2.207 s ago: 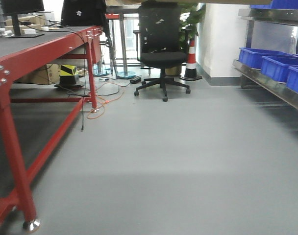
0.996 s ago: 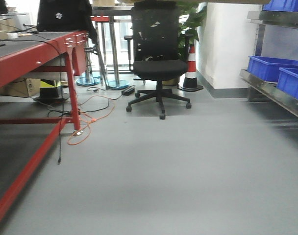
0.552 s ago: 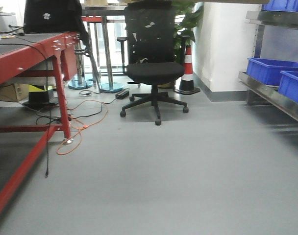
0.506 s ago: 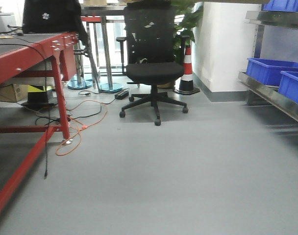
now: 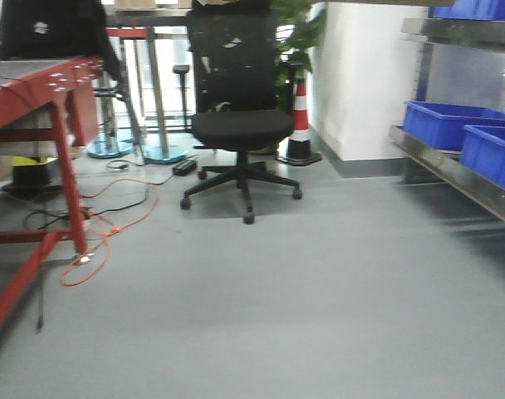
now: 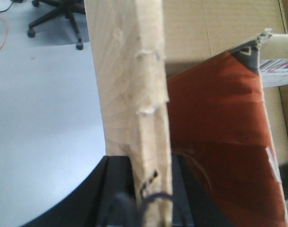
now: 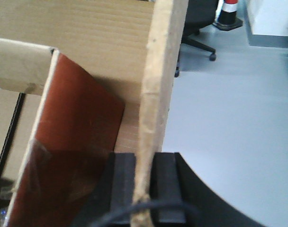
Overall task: Stack two boxes on right shelf middle
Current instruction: 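Hold the box stack in both grippers while driving to the steel shelf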
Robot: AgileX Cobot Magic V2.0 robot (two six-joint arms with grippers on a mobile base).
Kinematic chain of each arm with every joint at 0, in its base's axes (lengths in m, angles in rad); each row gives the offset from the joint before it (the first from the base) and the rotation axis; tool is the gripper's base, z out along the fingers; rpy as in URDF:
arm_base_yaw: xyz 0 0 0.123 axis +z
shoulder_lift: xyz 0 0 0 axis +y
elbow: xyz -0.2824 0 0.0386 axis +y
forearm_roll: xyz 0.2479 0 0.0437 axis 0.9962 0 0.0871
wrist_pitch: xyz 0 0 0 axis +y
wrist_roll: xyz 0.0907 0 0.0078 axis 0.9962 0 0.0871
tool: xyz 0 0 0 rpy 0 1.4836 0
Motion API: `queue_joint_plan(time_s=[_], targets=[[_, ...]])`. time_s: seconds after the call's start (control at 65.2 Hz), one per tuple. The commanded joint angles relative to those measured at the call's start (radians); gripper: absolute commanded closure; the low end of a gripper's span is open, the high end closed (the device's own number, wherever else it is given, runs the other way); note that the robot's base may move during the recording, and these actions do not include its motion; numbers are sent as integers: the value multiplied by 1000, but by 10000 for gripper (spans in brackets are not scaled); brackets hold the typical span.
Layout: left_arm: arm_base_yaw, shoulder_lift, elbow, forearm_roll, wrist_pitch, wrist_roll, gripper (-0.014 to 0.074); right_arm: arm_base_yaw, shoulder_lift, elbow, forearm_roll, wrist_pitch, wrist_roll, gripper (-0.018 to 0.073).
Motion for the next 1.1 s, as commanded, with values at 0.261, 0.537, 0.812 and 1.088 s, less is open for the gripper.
queue_joint_plan(time_s=[0.261,0.537,0.812,1.088], targets=[[5,-17,-13,4,-59,-1,708,-8,-3,-9,-43,-47,-10,713],[5,-17,-13,4,-59,-1,708,-8,-3,-9,-43,-47,-10,713],[5,-17,-13,4,-59,-1,708,-8,-3,-9,-43,-47,-10,713],[5,-17,-13,4,-59,-1,708,-8,-3,-9,-43,-47,-10,713]])
